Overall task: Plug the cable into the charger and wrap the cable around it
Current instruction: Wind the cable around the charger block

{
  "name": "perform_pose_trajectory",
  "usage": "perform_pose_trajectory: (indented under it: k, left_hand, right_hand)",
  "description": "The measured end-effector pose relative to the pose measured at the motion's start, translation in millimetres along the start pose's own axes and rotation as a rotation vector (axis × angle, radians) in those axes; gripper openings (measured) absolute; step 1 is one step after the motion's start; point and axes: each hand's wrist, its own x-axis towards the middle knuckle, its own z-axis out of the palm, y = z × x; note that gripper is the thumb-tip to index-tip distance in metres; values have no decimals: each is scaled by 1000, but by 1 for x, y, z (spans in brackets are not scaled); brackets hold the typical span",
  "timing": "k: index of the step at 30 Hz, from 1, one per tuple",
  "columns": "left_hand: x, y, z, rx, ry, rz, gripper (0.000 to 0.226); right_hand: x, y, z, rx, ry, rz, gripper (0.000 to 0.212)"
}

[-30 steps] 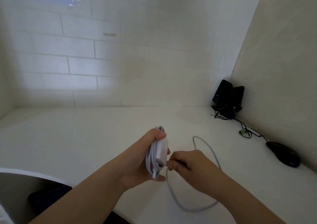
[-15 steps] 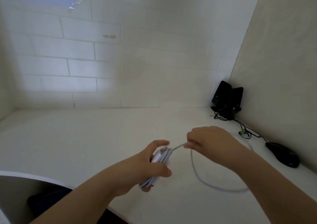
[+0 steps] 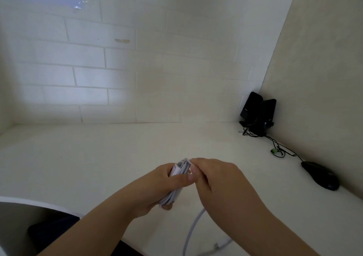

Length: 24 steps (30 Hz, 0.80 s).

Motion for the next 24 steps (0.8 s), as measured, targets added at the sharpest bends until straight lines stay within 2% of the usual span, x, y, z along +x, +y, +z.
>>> perform_pose_trajectory:
  k: [2, 4, 6, 8, 9, 10, 13, 15, 17, 18, 19, 21, 22, 24]
  left_hand:
    - [2, -3, 1, -102, -3, -14, 45]
    - [5, -7, -1, -259, 15, -36, 51]
    - [7, -7, -2, -349, -14, -23, 64]
    - [6, -3, 0, -369, -20, 1, 73]
    - [5, 2, 1, -394, -6, 18, 69]
    - [6, 6, 2, -431, 5, 38, 63]
    - [8, 18, 5, -497, 53, 59, 40]
    - [11, 23, 5, -524, 104, 42, 27]
    - [13, 31, 0, -590, 177, 20, 24]
    - [14, 35, -5, -648, 219, 14, 23]
    - [15, 38, -11, -706, 246, 14, 22]
    - [16, 43, -21, -784, 234, 23, 23]
    - [15, 45, -23, -798, 200, 24, 29]
    - [13, 48, -22, -780, 127, 23, 56]
  right_hand:
    - [-5, 0, 8, -46, 71, -45, 51]
    - [-9, 1, 11, -51, 125, -72, 46]
    - [-11, -7, 10, 20, 78, -19, 52]
    - [-15, -16, 19, -76, 11, 15, 54]
    - [-16, -17, 24, -169, -1, -35, 55]
    - [-16, -19, 25, -203, -107, 27, 57]
    - [-21, -17, 42, -157, -132, 47, 58]
    - [-16, -13, 44, -110, 16, 17, 58]
    - [-20, -3, 41, -143, -11, -66, 59]
    - [-22, -3, 35, -111, -18, -41, 57]
    - [-23, -4, 30, 37, -106, -1, 56]
    - [-27, 4, 33, 361, -80, -2, 50]
    - [-26, 11, 32, 500, -113, 22, 44]
    - [-19, 22, 31, 613, -147, 40, 39]
